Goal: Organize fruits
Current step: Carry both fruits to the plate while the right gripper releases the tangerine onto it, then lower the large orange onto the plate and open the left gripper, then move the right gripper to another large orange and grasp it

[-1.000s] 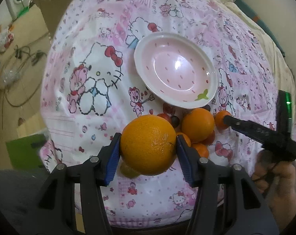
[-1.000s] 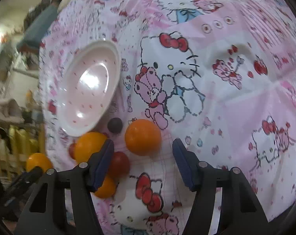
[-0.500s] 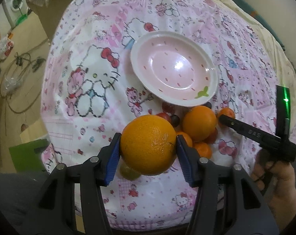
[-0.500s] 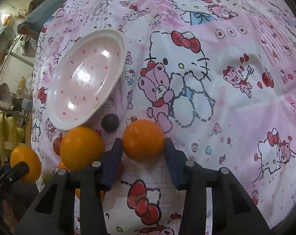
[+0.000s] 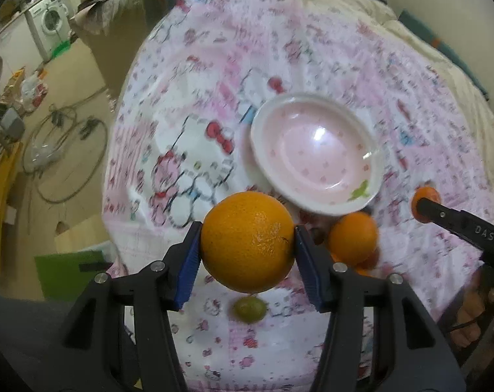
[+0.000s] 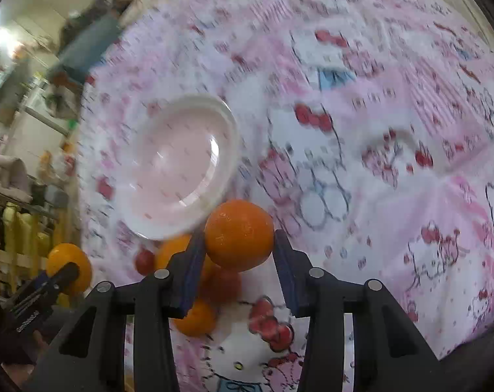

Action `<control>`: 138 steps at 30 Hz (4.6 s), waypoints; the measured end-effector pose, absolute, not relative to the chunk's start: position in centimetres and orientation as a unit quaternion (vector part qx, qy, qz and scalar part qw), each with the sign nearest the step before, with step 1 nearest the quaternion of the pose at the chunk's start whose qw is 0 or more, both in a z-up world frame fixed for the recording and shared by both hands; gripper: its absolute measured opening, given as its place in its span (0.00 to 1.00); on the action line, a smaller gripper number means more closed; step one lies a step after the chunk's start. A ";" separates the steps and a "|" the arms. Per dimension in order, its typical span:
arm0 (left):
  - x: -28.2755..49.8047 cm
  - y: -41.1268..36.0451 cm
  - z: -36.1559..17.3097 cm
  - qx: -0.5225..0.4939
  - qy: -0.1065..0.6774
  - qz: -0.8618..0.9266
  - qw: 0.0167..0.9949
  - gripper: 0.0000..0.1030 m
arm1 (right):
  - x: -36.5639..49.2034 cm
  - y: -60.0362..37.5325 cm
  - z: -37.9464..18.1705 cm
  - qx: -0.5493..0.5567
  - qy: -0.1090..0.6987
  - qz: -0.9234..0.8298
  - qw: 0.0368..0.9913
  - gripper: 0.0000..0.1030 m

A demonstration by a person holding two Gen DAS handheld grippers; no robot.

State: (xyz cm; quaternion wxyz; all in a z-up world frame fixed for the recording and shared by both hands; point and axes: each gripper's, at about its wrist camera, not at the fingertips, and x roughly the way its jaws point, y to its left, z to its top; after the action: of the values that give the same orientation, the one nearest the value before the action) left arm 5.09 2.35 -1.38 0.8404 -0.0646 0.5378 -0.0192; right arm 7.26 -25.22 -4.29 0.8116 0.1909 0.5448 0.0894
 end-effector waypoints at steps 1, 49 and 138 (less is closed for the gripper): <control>5.5 2.2 -0.8 -0.064 0.536 -0.025 0.841 0.49 | 7.5 -25.2 -3.5 0.196 0.532 0.102 0.818 0.43; 21.2 2.3 -3.0 -0.087 0.571 -0.015 0.816 0.49 | 24.0 -18.2 -12.1 0.131 0.615 0.197 0.752 0.45; 5.7 0.8 1.5 -0.049 0.470 -0.010 0.881 0.88 | 8.4 -27.3 -2.8 0.226 0.558 0.144 0.785 0.69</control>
State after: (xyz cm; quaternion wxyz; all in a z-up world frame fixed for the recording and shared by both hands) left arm 5.72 0.83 1.54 0.8811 -0.0491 0.4702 -0.0104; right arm 8.39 -27.27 -2.76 0.7855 0.2257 0.5579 0.1443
